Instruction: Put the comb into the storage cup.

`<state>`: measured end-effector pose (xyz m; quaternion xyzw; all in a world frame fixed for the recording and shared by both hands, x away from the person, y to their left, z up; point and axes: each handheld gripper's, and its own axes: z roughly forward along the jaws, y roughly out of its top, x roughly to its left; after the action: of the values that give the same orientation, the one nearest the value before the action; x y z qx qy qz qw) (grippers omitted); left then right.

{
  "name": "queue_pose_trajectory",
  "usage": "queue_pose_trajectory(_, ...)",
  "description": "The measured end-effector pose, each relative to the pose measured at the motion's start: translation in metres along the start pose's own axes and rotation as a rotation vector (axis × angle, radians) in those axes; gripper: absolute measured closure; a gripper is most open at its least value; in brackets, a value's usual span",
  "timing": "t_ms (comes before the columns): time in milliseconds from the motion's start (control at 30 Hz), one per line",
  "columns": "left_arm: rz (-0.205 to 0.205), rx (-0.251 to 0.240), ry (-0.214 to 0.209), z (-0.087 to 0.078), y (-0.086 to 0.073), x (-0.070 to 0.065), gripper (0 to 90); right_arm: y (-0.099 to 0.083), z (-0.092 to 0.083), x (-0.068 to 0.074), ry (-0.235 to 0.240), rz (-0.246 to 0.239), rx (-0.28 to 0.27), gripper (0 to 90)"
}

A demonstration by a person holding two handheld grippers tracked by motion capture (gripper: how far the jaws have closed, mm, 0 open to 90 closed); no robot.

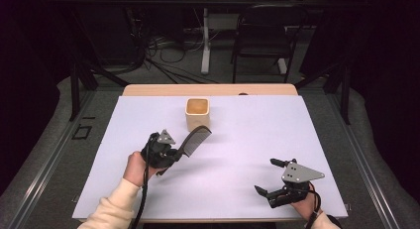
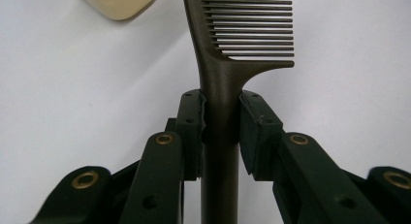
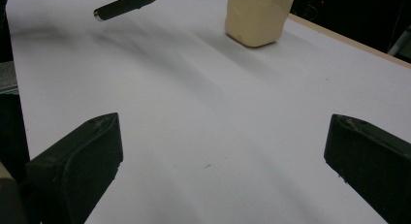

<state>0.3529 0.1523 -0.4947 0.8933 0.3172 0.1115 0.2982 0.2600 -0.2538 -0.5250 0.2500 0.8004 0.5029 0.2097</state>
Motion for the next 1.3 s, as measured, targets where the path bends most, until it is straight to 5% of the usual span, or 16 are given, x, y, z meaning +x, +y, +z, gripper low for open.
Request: queue_pose_trajectory(1300,-0.059,-0.131,0.059,-0.008,-0.008,0.013,72.1,0.000,0.000,0.000,-0.002,0.000,0.002,0.0)
